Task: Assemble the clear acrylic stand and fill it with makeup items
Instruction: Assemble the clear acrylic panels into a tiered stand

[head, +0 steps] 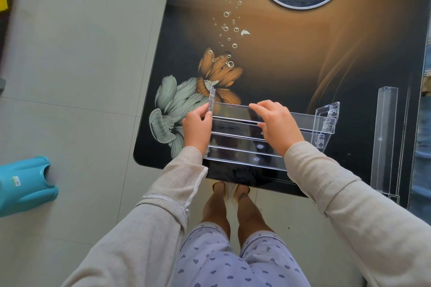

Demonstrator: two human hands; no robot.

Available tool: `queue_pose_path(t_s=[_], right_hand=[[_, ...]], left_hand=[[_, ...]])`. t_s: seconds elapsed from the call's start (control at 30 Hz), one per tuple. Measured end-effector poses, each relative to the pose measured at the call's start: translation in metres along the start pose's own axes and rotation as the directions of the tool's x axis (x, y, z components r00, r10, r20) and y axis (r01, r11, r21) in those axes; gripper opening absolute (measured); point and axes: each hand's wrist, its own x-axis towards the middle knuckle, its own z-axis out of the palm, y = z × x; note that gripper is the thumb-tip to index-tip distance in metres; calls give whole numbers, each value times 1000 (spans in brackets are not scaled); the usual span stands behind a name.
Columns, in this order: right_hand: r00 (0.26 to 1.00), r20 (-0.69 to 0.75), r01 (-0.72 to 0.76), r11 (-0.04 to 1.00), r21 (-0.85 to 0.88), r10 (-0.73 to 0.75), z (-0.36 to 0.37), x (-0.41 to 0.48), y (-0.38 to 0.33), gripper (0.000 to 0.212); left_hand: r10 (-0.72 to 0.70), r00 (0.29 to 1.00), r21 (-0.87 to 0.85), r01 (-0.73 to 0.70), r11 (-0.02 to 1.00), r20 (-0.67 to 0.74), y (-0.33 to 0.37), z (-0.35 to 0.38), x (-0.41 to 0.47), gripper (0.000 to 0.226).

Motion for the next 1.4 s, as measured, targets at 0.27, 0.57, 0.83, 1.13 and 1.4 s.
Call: queue_pose_path(t_s=[0.27, 0.57, 0.83, 1.13, 1.4], right_hand=[[1000, -10, -1, 1000, 10, 1, 5, 3, 4, 48], [991, -131, 40, 999, 26, -36, 7, -8, 9, 53], [497, -373, -343, 572, 745, 784, 2, -69, 41, 32], [526, -183, -527, 487, 696, 830, 0, -55, 81, 28], [544, -266, -541, 575, 614, 796, 0, -55, 89, 25]], left_hand=[[24, 997, 62, -20, 998, -69, 4, 5, -1, 25], [9, 971, 135, 24, 990, -240, 9, 22, 5, 17], [45, 962, 146, -6, 989, -268, 5, 25, 6, 18], [63, 956, 126, -27, 992, -287, 1, 26, 6, 19], [114, 951, 141, -75, 987, -286, 0, 24, 4, 24]])
